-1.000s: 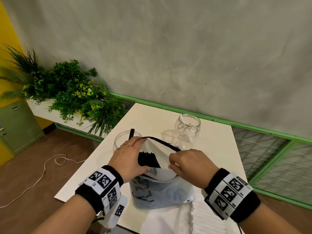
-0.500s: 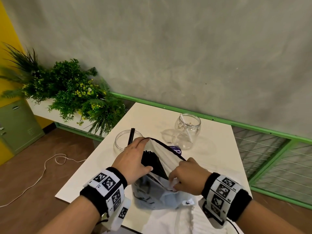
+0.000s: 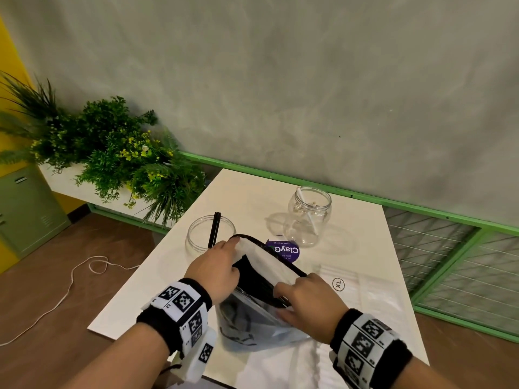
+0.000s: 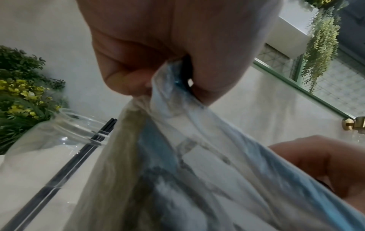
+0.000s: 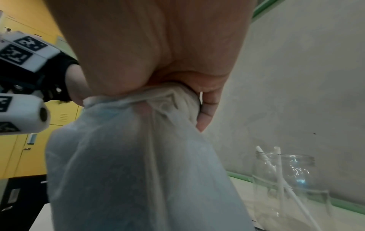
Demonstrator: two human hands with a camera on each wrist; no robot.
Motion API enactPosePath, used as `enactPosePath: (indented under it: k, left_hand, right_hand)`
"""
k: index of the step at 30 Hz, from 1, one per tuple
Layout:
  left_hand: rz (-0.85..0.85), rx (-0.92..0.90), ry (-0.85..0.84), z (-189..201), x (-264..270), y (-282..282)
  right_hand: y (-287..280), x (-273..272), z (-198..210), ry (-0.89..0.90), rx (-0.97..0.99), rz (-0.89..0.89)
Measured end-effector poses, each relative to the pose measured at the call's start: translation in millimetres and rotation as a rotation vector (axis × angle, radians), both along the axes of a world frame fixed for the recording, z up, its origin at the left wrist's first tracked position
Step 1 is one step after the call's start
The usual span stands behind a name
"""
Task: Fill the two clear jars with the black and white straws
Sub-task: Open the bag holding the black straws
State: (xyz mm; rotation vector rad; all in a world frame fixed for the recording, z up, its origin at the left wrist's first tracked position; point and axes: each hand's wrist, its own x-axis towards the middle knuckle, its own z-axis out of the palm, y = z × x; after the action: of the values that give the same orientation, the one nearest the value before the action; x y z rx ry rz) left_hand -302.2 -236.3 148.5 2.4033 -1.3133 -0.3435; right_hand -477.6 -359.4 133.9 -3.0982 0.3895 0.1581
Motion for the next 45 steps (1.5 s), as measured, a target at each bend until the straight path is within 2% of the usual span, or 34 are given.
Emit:
enactPosePath:
  k: [2, 6, 9, 11, 15, 20, 27, 33, 41, 45]
  left_hand:
    - [0.03, 0.027, -0.026, -2, 0, 0]
    - [0.021, 0.028, -0.196, -9, 1, 0]
    - [-0.033, 0.039, -0.065, -14, -2, -2]
    - [-0.042, 0.056, -0.005, -15, -2, -3]
    - [0.018, 0.078, -0.029, -15, -1, -4]
    - [0.074, -0.033, -0.004, -15, -5, -8]
    - [0.076, -0.102, 0.294, -22, -3, -9]
    - [0.087, -0.073, 0.379, -24, 2, -8]
    - [0.137, -0.138, 0.559, -24, 0, -11]
    - [0.218, -0.185, 0.653, -24, -1, -10]
  right_hand:
    - [4, 0, 0, 0.004, 0.012, -0.027]
    - [5, 2, 1, 0.019, 0.048, -0.152]
    - [2, 5, -1, 0.034, 0.113, -0.233]
    - [1, 6, -2, 0.036, 0.118, -0.218]
    - [2, 2, -1, -0.001, 0.173, -0.127]
    - [-7, -1, -9, -0.018, 0.152, -0.251]
    - [-18, -1, -19, -0.134, 0.314, -0.32]
    - [-20, -5, -23, -0.203, 0.403, -0.286]
    - [-17, -1, -31, -0.308, 0.371, -0.26]
    - [-15, 0, -38, -0.258, 0.445, -0.269]
